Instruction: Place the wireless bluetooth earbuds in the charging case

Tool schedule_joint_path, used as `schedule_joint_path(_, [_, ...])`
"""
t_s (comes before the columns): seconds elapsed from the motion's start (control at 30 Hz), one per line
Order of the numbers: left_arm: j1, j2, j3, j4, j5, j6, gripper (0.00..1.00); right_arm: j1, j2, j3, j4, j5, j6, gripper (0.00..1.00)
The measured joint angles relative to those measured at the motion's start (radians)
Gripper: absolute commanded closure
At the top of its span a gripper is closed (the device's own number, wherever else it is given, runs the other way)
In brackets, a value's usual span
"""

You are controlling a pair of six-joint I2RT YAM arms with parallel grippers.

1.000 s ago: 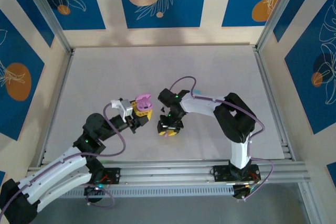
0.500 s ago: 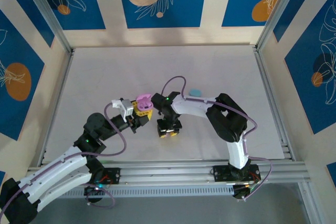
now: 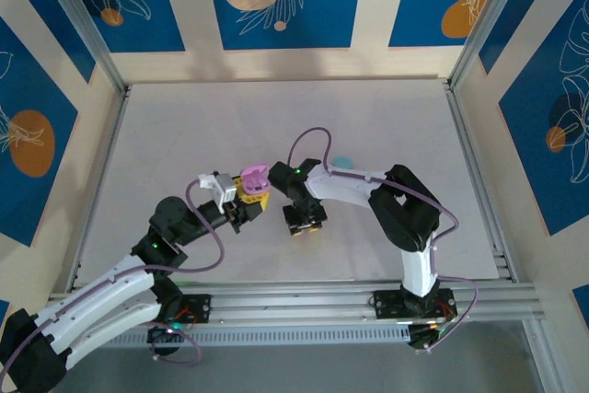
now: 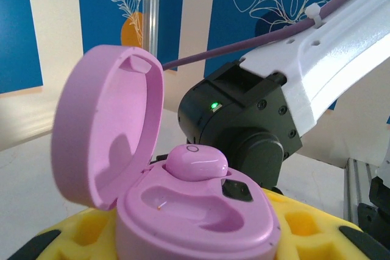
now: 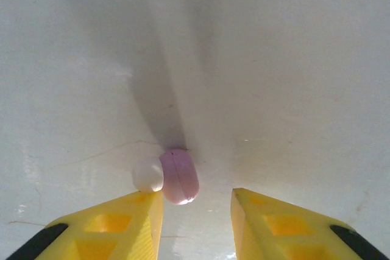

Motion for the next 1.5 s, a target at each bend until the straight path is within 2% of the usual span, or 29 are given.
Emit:
schedule_joint_path(0.67, [0.000, 0.021, 0.000, 0.004, 0.000, -0.002, 0.80, -0.014, -0.015, -0.059, 0.002, 0.047, -0.056, 0.66])
schedule_joint_path(1.0, [0.000, 0.025, 0.000, 0.005, 0.000, -0.002, 0.80, -0.088, -0.058, -0.086, 0.013, 0.060, -0.069, 0.66])
schedule_joint_path(1.1, [0.000, 0.031, 0.000, 0.006, 0.000, -0.002, 0.80, -0.102, -0.092, -0.089, 0.014, 0.031, -0.061, 0.66])
schedule_joint_path(1.33, [0.000, 0.034, 0.000, 0.008, 0.000, -0.002, 0.80, -0.129, -0.176, -0.135, 0.116, -0.183, 0.058, 0.57])
schedule_joint_path(1.5, [0.000, 0.032, 0.000, 0.008, 0.000, -0.002, 0.80, -0.135, -0.176, -0.185, 0.175, -0.274, 0.140, 0.54])
